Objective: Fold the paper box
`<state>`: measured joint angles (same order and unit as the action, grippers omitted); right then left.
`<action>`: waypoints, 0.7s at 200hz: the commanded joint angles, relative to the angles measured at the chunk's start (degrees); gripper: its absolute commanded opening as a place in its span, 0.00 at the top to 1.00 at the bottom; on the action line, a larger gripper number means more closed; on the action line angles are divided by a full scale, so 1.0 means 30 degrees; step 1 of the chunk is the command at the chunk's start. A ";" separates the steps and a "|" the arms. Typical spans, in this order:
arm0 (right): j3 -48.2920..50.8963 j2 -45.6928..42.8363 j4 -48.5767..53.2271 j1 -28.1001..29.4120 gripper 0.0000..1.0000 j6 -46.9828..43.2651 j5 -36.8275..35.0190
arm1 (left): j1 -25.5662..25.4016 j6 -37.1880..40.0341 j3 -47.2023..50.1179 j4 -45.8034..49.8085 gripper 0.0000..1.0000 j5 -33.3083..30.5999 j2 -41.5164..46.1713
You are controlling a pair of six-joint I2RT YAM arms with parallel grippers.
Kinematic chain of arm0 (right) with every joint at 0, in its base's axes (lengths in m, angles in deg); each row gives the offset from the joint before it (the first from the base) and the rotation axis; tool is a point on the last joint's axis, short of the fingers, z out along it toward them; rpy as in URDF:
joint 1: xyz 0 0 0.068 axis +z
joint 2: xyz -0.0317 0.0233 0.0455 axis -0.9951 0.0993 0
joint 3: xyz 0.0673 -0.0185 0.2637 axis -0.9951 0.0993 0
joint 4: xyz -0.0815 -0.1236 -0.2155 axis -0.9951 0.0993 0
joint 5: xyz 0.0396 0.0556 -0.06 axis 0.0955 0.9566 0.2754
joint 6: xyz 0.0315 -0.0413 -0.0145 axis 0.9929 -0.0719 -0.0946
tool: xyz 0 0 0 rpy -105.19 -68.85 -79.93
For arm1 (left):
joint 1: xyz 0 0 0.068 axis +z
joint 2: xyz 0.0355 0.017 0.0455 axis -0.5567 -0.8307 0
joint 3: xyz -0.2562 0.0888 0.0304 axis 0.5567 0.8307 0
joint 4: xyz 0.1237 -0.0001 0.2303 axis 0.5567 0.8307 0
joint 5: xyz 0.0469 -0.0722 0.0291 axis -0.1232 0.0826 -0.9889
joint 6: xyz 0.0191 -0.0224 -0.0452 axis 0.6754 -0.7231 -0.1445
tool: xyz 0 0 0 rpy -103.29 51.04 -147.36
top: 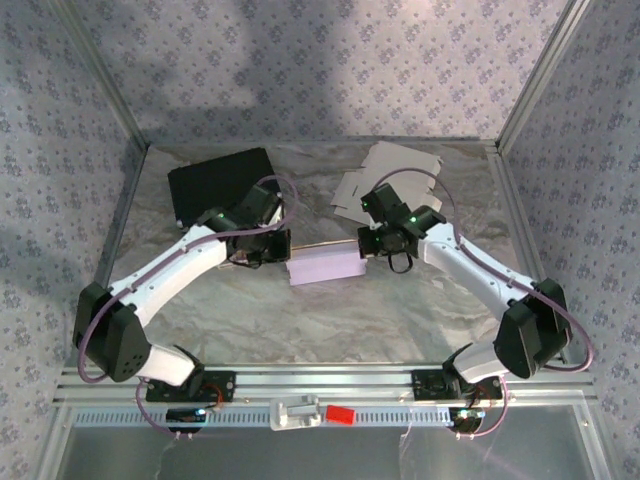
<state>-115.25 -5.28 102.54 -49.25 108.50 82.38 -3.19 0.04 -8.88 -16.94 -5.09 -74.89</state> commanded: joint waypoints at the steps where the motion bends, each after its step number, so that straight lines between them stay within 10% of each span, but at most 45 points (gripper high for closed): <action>1: 0.0766 -0.0220 0.0503 0.0327 1.00 -0.0133 0.0016 | -0.0613 0.0680 0.1008 0.0231 1.00 -0.0076 -0.0232; 52: 0.0705 -0.0554 0.0960 0.0428 1.00 0.0515 -0.0365 | -0.1555 0.1123 0.1716 0.0554 1.00 -0.1876 0.0034; 140: 0.2469 -0.5741 -0.1472 -0.1773 0.38 1.1997 0.3767 | -0.1929 0.0881 0.1488 0.0388 1.00 -0.2165 -0.0243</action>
<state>-111.92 -19.27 102.65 -52.49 126.77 89.13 -8.22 2.36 -5.60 -19.19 -12.17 -73.31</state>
